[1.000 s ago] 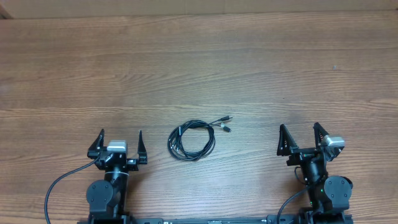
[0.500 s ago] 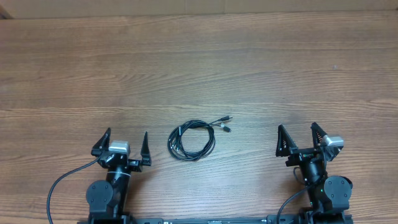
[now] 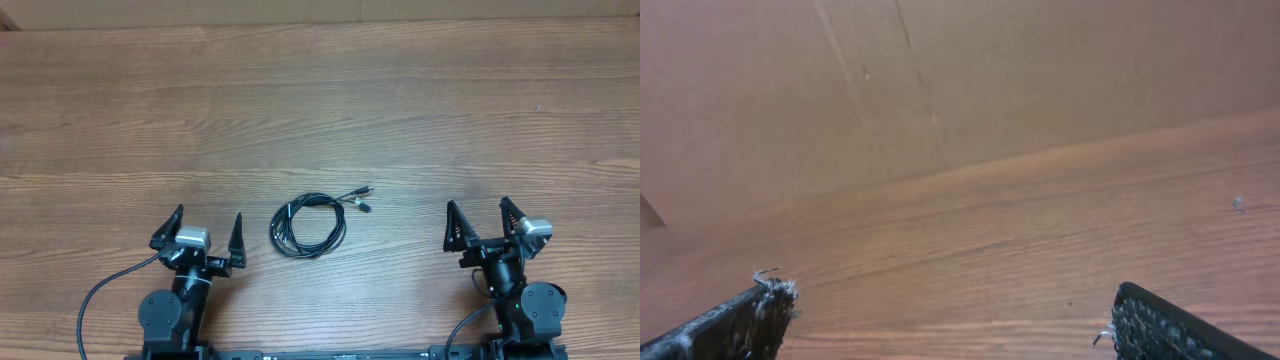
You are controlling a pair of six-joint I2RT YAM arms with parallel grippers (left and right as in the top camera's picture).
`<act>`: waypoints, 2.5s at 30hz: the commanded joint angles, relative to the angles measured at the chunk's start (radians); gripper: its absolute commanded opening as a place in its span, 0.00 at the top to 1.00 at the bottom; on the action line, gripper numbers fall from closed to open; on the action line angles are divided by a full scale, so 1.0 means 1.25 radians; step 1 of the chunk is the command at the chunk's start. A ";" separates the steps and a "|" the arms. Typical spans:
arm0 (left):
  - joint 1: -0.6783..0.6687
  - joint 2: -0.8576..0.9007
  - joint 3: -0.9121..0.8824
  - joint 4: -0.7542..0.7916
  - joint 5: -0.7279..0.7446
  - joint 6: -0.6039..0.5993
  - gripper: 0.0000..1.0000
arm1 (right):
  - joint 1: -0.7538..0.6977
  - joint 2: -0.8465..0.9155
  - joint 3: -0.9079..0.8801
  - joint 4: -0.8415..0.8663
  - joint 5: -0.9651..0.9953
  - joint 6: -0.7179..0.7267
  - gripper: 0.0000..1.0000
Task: Untangle cables
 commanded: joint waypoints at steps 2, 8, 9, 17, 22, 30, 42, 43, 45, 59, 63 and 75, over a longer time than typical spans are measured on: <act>0.000 -0.006 0.027 -0.009 0.021 -0.007 0.00 | 0.004 -0.006 0.032 -0.017 -0.004 -0.001 0.00; 0.000 -0.004 0.081 -0.051 0.019 0.000 0.00 | 0.004 -0.006 0.073 -0.019 -0.016 -0.001 0.00; 0.000 -0.004 0.091 -0.064 0.018 0.005 0.01 | 0.004 -0.006 0.079 -0.020 -0.024 -0.001 0.00; 0.000 0.061 0.196 -0.105 0.015 0.019 0.00 | 0.004 -0.006 0.145 -0.072 -0.061 -0.001 0.00; 0.000 0.202 0.328 -0.154 0.015 0.013 0.00 | 0.003 -0.005 0.237 -0.173 -0.061 -0.001 0.00; 0.000 0.491 0.643 -0.327 0.110 0.013 0.00 | 0.003 0.091 0.429 -0.274 -0.033 -0.002 0.00; -0.001 0.865 1.078 -0.628 0.297 -0.010 0.00 | 0.003 0.473 0.825 -0.577 -0.050 -0.001 0.00; -0.002 0.918 1.137 -0.681 0.308 -0.010 0.00 | 0.003 0.527 0.888 -0.620 -0.062 -0.001 0.00; -0.003 0.978 1.203 -0.741 0.317 -0.007 0.00 | 0.003 0.581 0.952 -0.660 -0.074 -0.001 0.00; -0.058 1.244 1.296 -0.846 0.510 -0.007 0.05 | 0.003 0.887 1.118 -0.842 -0.103 -0.023 0.00; -0.126 1.332 1.296 -0.897 0.375 -0.011 0.25 | 0.003 0.956 1.118 -0.865 -0.103 -0.022 0.00; -0.275 1.587 1.296 -0.965 0.074 -0.047 0.35 | 0.003 1.003 1.118 -0.883 -0.118 -0.019 0.00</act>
